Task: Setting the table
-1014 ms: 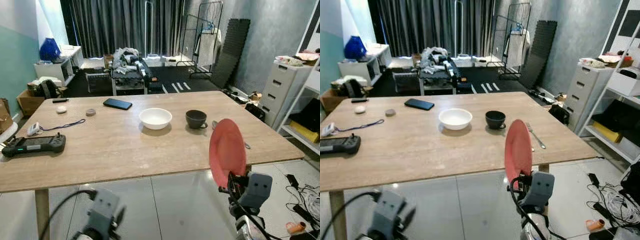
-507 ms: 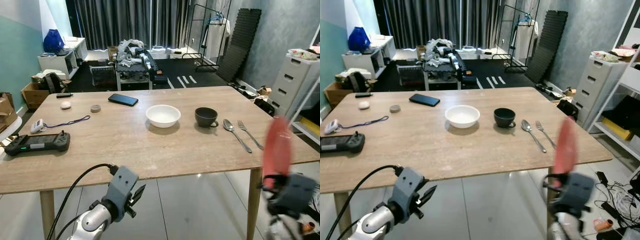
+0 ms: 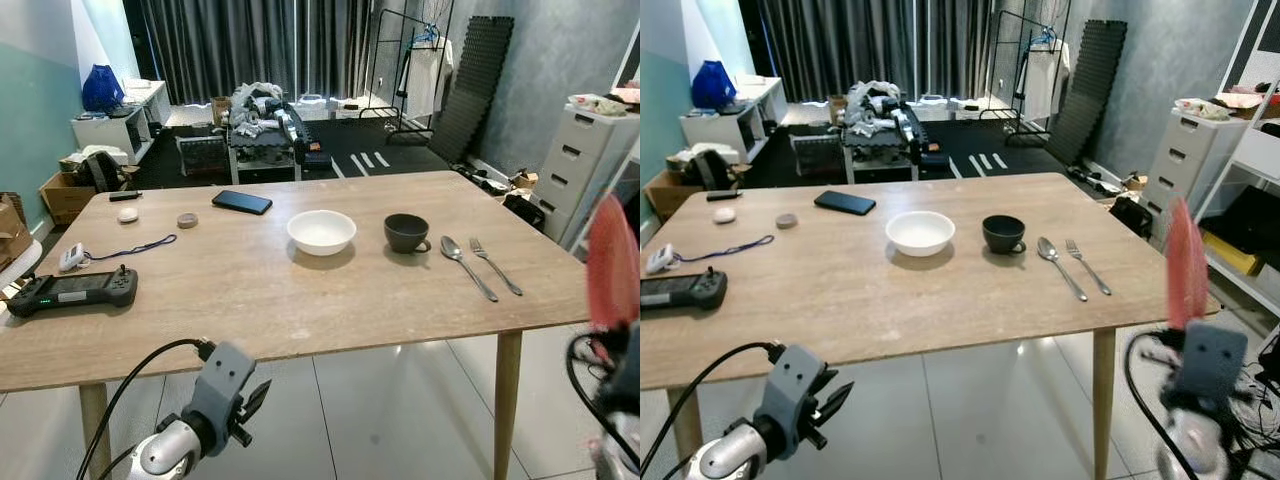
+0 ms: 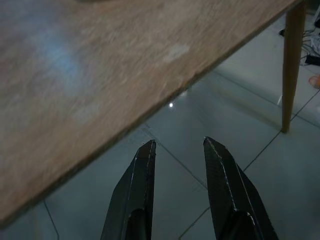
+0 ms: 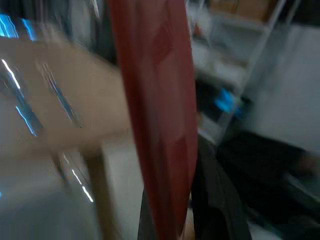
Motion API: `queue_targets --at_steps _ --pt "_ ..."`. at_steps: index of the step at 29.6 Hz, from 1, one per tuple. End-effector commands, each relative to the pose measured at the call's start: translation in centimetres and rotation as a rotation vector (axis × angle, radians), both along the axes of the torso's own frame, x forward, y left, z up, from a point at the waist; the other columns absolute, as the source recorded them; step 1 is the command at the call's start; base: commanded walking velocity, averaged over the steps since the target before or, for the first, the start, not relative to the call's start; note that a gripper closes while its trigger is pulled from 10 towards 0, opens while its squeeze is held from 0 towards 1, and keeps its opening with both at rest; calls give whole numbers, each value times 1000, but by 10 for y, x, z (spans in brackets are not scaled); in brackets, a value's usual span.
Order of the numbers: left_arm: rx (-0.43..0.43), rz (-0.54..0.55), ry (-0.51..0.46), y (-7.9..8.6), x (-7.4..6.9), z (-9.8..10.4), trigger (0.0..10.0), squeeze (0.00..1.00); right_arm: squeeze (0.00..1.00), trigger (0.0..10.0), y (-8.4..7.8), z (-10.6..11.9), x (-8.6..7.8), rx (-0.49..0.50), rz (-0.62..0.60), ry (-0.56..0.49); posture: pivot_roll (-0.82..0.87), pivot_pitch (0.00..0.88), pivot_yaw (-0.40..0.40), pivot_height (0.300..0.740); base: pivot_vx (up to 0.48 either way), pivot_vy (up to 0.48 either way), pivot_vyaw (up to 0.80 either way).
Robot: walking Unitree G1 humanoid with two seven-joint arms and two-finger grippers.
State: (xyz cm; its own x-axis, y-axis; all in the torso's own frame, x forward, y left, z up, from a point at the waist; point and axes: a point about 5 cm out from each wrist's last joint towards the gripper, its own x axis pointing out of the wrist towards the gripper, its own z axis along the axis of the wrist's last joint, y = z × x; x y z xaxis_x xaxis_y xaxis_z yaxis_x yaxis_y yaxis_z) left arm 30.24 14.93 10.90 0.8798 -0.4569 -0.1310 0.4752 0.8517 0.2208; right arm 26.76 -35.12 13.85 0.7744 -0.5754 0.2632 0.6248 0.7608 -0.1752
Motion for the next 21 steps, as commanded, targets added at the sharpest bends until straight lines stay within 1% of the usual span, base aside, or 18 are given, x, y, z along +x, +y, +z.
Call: queue_targets --at_steps 1,3,4,5,6,7,8,9,10,11,12,13,14,15,16,19,20,21 --pt "12 19 37 8 -3 -10 10000 0 0 10000 -14 -18 -15 20 -77 69 28 25 89 740 0 0 0" --pt "23 29 58 12 -4 -16 10000 0 0 10000 -20 -34 -27 36 -91 149 22 26 91 740 0 0 0" --pt "23 29 58 12 -4 -16 10000 0 0 10000 -20 -34 -27 36 -91 149 22 26 91 740 0 0 0" --pt "36 39 81 17 -6 -22 10000 0 0 10000 -17 -52 -31 65 -59 243 15 26 91 740 0 0 0" --pt "48 55 108 22 -8 -29 10000 0 0 10000 -9 -72 -35 91 -4 348 13 26 90 740 0 0 0" --pt "48 55 108 22 -8 -29 10000 0 0 10000 -9 -72 -35 91 -4 348 13 26 90 740 0 0 0" --pt "64 76 134 29 -10 -36 10000 0 0 10000 3 -91 -38 120 54 442 15 26 87 740 0 0 0" --pt "80 94 161 35 -13 -44 10000 0 0 10000 18 -113 -41 185 128 552 16 27 83 740 0 0 0" --pt "80 94 161 35 -13 -44 10000 0 0 10000 18 -113 -41 185 128 552 16 27 83 740 0 0 0" --pt "89 113 190 41 -16 -52 10000 0 0 10000 36 -131 -43 221 220 627 19 26 78 740 0 0 0" --pt "88 140 231 47 -20 -62 10000 0 0 10000 60 -153 -47 270 323 737 27 27 69 740 0 0 0" --pt "88 140 231 47 -20 -62 10000 0 0 10000 60 -153 -47 270 323 737 27 27 69 740 0 0 0" --pt "97 178 274 54 -25 -73 10000 0 0 10000 82 -168 -51 283 413 822 30 25 66 740 0 0 0" --pt "103 202 300 59 -29 -81 10000 0 0 10000 95 -176 -54 281 465 868 30 25 66 740 0 0 0" --pt "110 236 335 65 -35 -90 10000 0 0 10000 107 -183 -56 282 516 903 31 23 62 740 0 0 0" --pt "121 263 358 70 -39 -97 10000 0 0 10000 114 -185 -56 282 537 918 33 22 61 740 0 0 0" --pt "126 298 390 77 -46 -105 10000 0 0 10000 120 -187 -54 306 551 922 31 23 55 740 0 0 0" --pt "140 375 428 89 -60 -119 10000 0 0 10000 131 -190 -52 372 580 937 31 25 48 740 0 0 0"
